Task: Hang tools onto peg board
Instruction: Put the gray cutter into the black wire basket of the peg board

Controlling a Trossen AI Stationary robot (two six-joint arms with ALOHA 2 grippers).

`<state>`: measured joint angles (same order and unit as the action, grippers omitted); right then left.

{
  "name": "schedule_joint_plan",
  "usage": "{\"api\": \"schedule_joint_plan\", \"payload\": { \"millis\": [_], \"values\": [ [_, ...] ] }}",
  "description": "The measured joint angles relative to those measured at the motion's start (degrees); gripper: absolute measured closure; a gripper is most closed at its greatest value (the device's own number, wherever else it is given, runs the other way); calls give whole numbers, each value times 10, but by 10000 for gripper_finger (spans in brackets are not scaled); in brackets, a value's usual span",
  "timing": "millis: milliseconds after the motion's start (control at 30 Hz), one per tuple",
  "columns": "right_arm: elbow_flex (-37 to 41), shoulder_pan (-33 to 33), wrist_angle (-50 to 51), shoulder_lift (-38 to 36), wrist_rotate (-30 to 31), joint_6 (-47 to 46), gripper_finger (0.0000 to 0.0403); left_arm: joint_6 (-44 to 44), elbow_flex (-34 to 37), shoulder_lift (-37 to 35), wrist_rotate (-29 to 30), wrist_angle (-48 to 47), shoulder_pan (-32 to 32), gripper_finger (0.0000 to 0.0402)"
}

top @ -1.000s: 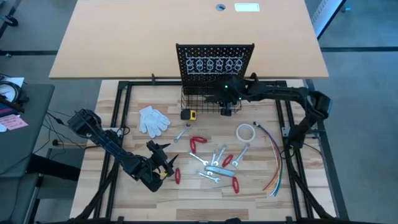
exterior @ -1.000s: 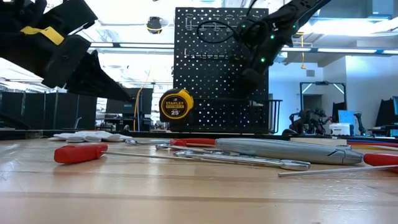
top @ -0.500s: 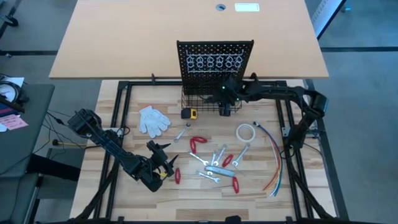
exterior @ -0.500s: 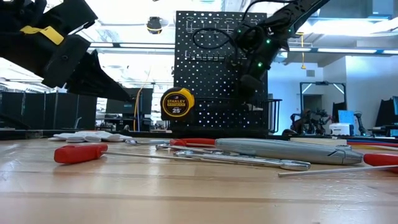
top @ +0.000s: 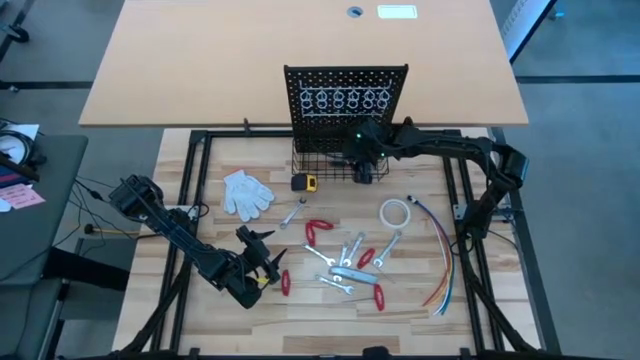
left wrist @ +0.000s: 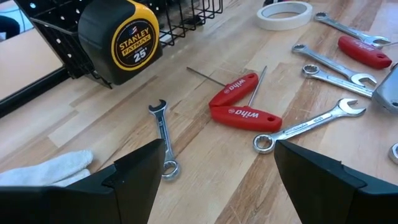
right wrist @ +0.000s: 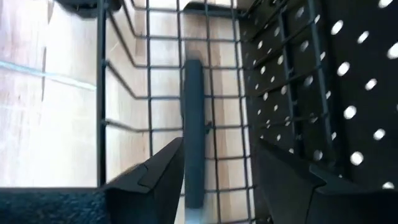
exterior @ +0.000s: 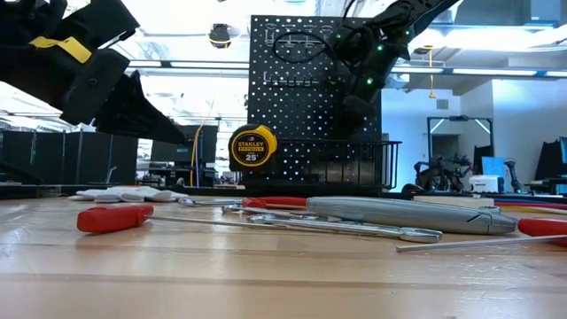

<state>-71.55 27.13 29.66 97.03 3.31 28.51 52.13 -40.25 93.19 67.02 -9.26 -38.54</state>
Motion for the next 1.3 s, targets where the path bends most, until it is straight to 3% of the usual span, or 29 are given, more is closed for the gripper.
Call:
{"api": "schedule_joint_plan", "payload": {
  "millis": [367, 700, 1067, 1300],
  "values": [
    [0, -1, 9, -16, 0, 5, 198, 2, 0, 0, 0, 0, 0, 102],
    [0, -19, 20, -111, 1, 5, 198, 12, 0, 0, 0, 0, 0, 102],
    [0, -79, 57, -214, 1, -4, 198, 15, 0, 0, 0, 0, 0, 102],
    [8, -157, 126, -252, 2, -43, 214, 17, 0, 0, 0, 0, 0, 102]
  ]
}}
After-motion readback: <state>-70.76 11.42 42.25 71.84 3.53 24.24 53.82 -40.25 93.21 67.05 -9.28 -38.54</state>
